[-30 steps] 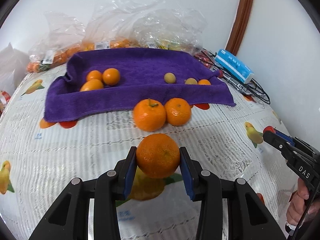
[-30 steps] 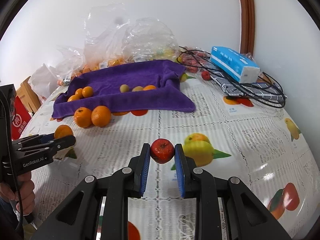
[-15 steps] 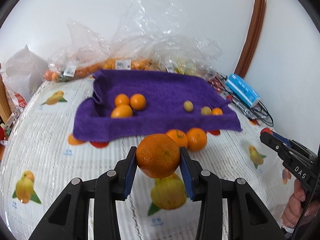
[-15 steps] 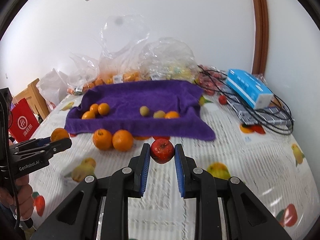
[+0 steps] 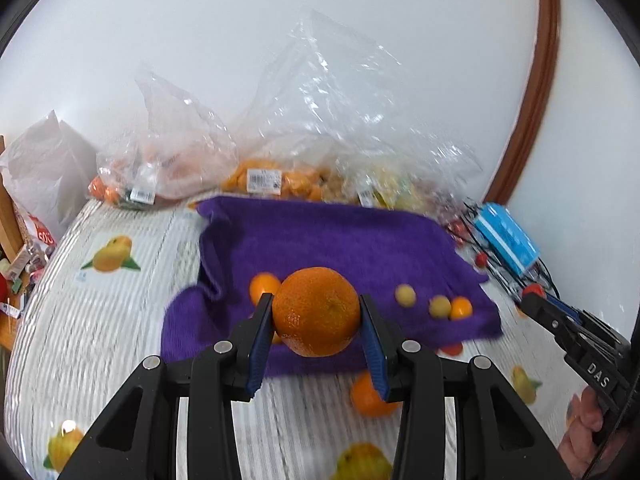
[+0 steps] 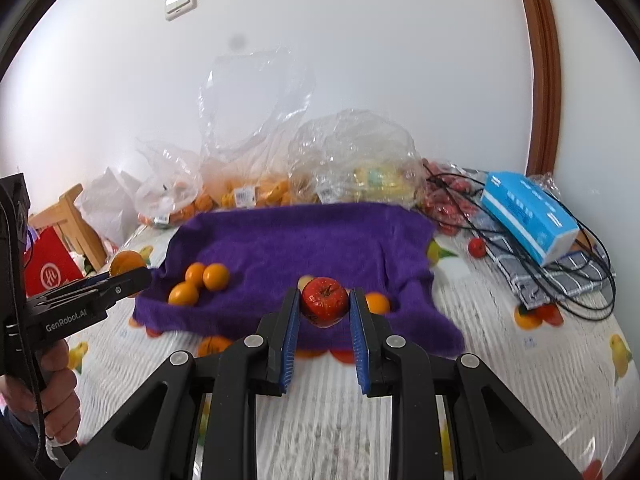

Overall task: Organize fruits
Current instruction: 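Carry the red apple onto the towel while the left tool carries the tangerine there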

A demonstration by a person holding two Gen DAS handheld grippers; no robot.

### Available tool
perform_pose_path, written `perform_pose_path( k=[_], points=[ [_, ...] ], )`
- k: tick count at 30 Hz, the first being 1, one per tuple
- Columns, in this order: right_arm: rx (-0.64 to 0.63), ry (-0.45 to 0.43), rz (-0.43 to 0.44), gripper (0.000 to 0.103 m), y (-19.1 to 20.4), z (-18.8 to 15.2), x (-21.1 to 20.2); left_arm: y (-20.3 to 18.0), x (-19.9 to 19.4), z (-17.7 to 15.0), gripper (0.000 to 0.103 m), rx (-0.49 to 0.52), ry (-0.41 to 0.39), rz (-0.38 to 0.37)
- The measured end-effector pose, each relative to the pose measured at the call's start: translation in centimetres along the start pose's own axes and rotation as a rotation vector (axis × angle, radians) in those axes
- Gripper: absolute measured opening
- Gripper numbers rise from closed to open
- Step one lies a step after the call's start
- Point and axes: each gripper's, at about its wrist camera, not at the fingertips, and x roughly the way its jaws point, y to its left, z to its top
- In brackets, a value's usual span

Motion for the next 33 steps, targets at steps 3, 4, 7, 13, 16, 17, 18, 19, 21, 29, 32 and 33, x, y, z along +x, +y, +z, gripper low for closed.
perform_pose_path(
  k=[3,4,7,13,16,17,18,19,21,29,32,33],
  points=[
    [-0.002,-0.009,0.0,0.024,0.0,1.1,1.1,0.3,1.0,0.9,0.039,-0.008,-0.009,0.014],
    [-0.002,-0.01,-0.001,0.024,0.0,1.5,1.4,0.4,1.4,1.2,0.039,-0.012,-0.006,0.017],
    [-0.002,-0.008,0.009,0.024,0.0,2.6,2.6,0.6,2.5,2.0,0.039,-0.019,-0.008,0.025],
    [-0.013,-0.006,0.033,0.024,0.6,4.9,5.1,0.7,4.7,2.9,0.039,-0.019,-0.011,0.036],
    [-0.024,-0.004,0.035,0.024,0.9,5.0,6.0,0.9,5.5,2.3,0.039,-0.024,-0.008,0.028],
    [-0.024,-0.005,0.038,0.024,0.8,4.9,6.4,1.0,5.7,2.1,0.039,-0.024,-0.002,0.029],
    [-0.021,-0.003,0.043,0.024,0.8,4.6,6.7,1.2,6.0,1.8,0.039,-0.024,0.008,0.033],
    [-0.016,0.003,0.049,0.024,0.6,4.3,7.1,1.3,6.4,1.4,0.039,-0.03,0.02,0.036],
    [-0.007,0.027,0.067,0.024,0.1,3.7,8.0,1.3,6.9,0.9,0.039,-0.029,0.039,0.039],
    [0.027,0.084,0.042,0.025,-1.8,2.5,9.8,0.9,7.8,0.0,0.039,-0.008,0.054,0.041],
    [0.031,0.102,0.032,0.025,-2.1,2.0,10.3,1.0,8.0,0.0,0.039,-0.014,0.06,0.034],
    [0.027,0.11,0.026,0.025,-2.0,1.9,10.4,1.0,8.0,-0.1,0.039,-0.014,0.064,0.032]
  ],
)
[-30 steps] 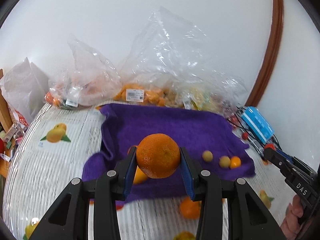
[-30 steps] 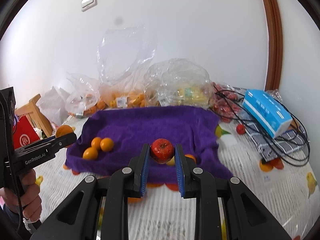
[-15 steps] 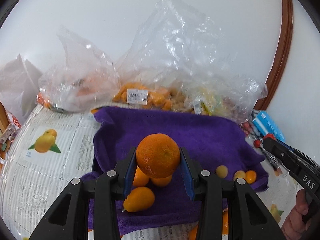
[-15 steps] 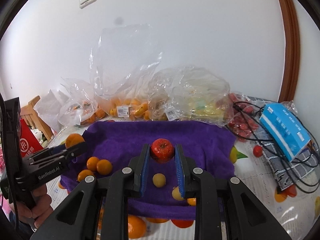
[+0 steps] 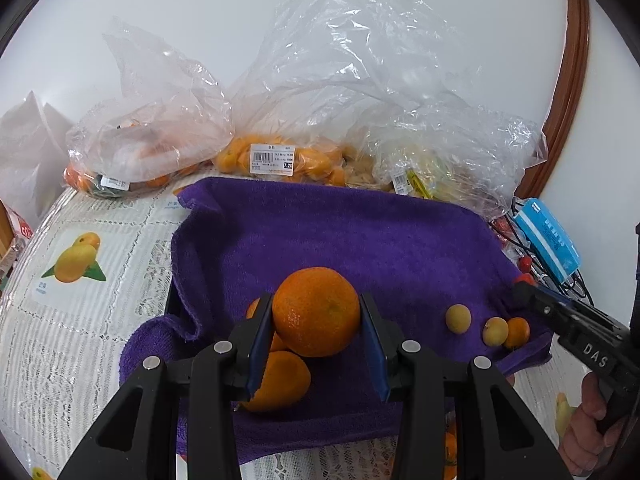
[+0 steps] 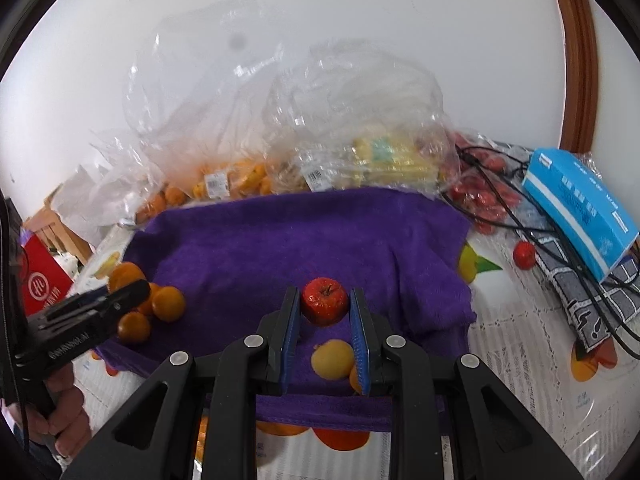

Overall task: Organize fruits
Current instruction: 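Carry the red apple onto the towel while the left tool carries the tangerine there, then open the right tool releasing the apple while the left tool lowers the tangerine onto the towel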

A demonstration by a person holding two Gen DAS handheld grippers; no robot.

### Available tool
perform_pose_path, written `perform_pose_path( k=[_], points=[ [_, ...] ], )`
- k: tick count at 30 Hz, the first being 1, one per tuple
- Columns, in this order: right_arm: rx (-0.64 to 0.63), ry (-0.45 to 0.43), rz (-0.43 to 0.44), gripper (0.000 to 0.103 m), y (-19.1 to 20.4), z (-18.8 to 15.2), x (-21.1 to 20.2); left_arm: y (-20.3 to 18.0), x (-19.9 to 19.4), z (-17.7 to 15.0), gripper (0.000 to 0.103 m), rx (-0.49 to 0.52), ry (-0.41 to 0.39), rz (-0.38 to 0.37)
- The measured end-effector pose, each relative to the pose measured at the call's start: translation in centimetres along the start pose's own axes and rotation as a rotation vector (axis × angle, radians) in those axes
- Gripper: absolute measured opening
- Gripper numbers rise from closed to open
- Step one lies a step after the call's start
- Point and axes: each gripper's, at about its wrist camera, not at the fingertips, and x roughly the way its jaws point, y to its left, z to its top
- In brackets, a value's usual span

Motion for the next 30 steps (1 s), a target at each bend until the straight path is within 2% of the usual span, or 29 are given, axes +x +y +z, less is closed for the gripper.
perform_pose_path(
  k=[14,30],
  points=[
    [-0.081,0.077,0.007,0.025,2.1,-1.3,2.3,0.3,0.3,0.0,0.039,-0.022,0.014,-0.014],
    [-0.087,0.102,0.017,0.025,2.1,-1.5,2.6,0.1,0.2,0.0,0.039,-0.019,0.012,-0.016]
  ],
)
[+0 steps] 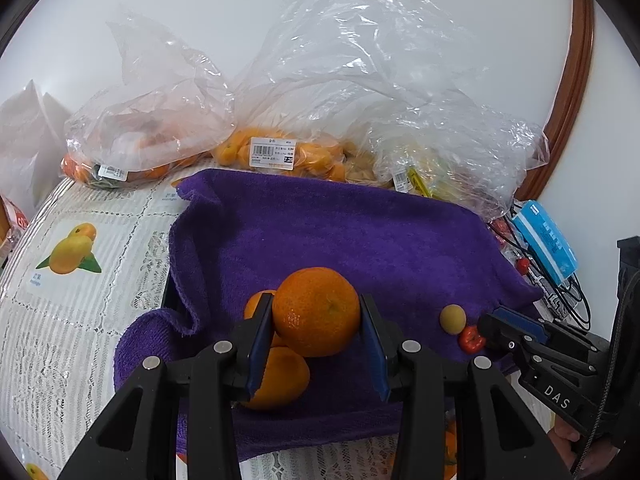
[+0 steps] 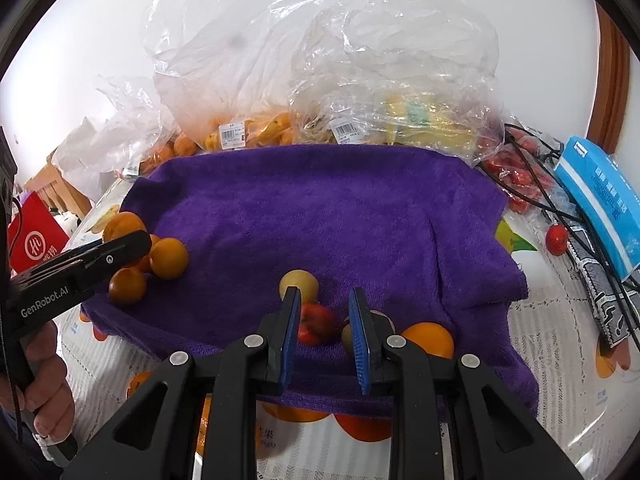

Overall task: Organize fruits
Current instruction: 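Open the right tool releasing the apple while the left tool lowers the tangerine onto the towel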

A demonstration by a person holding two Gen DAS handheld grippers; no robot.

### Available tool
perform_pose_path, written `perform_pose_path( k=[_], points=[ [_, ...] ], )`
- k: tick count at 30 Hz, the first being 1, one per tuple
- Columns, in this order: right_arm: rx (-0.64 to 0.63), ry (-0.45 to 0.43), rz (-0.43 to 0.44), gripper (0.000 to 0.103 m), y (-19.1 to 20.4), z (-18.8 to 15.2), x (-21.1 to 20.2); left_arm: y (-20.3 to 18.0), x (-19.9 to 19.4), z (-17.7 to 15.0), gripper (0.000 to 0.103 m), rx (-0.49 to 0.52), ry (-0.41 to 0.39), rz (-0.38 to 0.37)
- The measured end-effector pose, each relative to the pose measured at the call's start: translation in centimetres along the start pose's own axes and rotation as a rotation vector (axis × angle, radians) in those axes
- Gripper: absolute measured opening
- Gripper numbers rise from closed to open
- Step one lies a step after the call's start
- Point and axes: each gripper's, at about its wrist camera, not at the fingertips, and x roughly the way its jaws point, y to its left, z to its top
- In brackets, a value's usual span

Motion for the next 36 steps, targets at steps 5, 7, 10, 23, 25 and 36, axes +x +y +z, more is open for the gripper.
perform_pose_path(
  k=[5,7,10,23,25,36],
  points=[
    [0.018,0.001,0.014,0.026,-0.3,0.1,-0.4,-0.4,0.2,-0.2,0.04,0.015,0.007,-0.004],
    [0.023,-0.012,0.007,0.029,-0.6,0.3,-0.8,-0.4,0.4,-0.2,0.04,0.018,0.016,-0.009],
    [0.044,-0.036,0.0,0.031,-1.1,0.5,-1.5,-0.6,0.3,-0.2,0.04,0.021,0.023,-0.026],
    [0.108,-0.062,0.012,0.044,-2.3,0.9,-2.4,-1.4,0.8,-0.6,0.04,0.046,0.037,-0.031],
    [0.111,-0.058,0.016,0.045,-2.3,0.9,-2.4,-1.6,0.5,-0.6,0.04,0.054,0.022,-0.031],
    [0.115,-0.046,-0.004,0.052,-2.5,0.9,-2.0,-1.1,0.1,-0.2,0.049,0.027,0.024,-0.028]
  ],
)
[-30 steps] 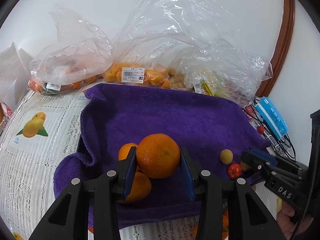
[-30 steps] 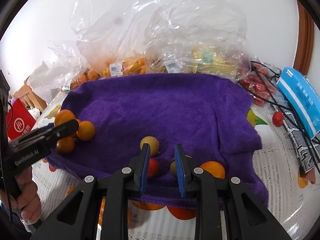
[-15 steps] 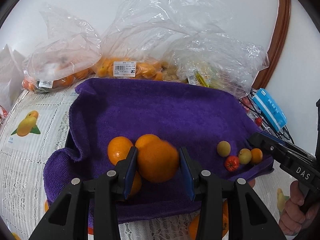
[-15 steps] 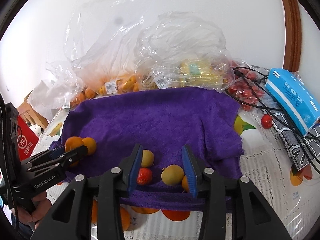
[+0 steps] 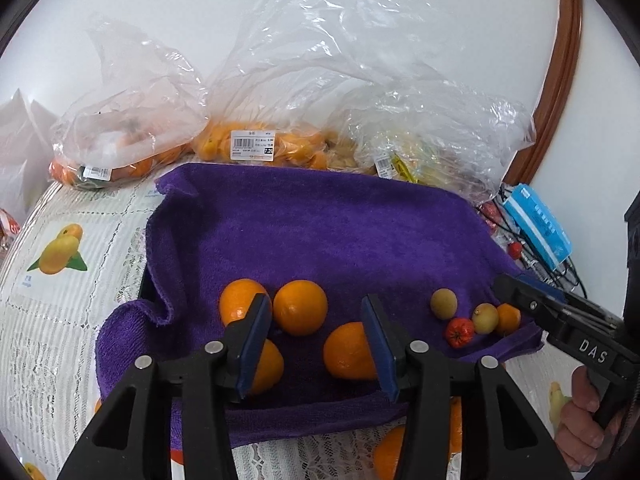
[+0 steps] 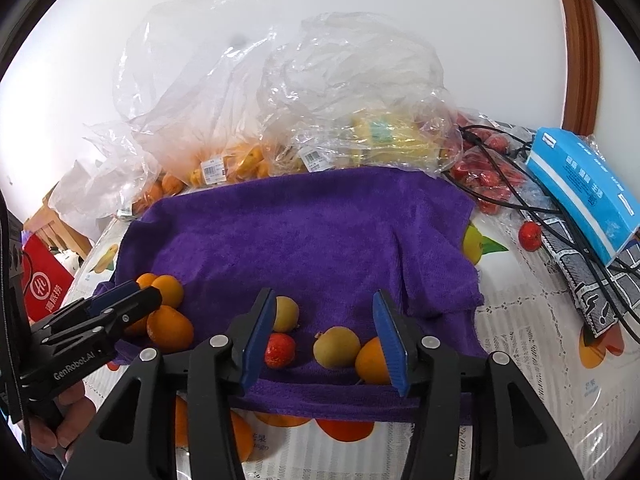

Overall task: Organize fruits
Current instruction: 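Open the right tool releasing the apple while the left tool lowers the tangerine onto the towel, then withdraw both open tools off the towel toward the two tangerines on the cloth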

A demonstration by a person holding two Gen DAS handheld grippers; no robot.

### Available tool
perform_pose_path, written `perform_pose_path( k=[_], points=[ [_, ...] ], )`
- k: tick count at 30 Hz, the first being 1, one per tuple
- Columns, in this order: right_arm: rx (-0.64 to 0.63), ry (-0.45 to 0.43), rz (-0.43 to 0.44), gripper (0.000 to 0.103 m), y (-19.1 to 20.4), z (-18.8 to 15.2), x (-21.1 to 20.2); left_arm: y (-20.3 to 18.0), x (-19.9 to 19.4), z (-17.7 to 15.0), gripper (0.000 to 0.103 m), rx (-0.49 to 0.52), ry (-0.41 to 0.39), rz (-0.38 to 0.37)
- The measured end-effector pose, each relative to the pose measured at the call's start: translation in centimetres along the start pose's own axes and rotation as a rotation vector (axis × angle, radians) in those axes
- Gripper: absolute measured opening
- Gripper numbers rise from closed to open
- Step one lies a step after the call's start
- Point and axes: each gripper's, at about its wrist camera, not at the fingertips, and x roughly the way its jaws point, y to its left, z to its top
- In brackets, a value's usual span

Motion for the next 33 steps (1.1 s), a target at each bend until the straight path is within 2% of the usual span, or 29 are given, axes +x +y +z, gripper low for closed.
perform_pose_path(
  k=[5,10,15,18,22,27,33],
  points=[
    [-0.018,-0.007,-0.005,0.061,0.2,0.1,-0.3,0.1,-0.6,0.1,0.054,-0.009,-0.024,0.011],
    [-0.054,0.007,0.006,0.071,0.9,0.0,-0.7,-0.7,-1.4,0.2,0.058,0.027,-0.051,0.03],
    [-0.094,-0.058,-0.035,0.077,1.8,-0.3,-2.1,-1.2,-2.2,0.2,0.058,0.041,-0.073,0.036],
    [-0.098,-0.099,-0.053,0.077,1.9,-0.6,-2.9,-1.4,-3.0,0.1,0.058,0.047,-0.096,0.049],
    [-0.088,-0.107,-0.074,0.077,1.7,-1.6,-3.4,-1.7,-3.8,-0.1,0.058,0.05,-0.105,0.054],
    [-0.047,-0.097,-0.09,0.077,1.4,-2.9,-4.9,-1.9,-6.0,-1.4,0.058,0.045,-0.132,0.012],
    [0.016,-0.083,-0.083,0.077,0.7,-3.8,-8.1,-1.2,-8.1,-3.2,0.058,-0.005,-0.099,0.008]
  ],
)
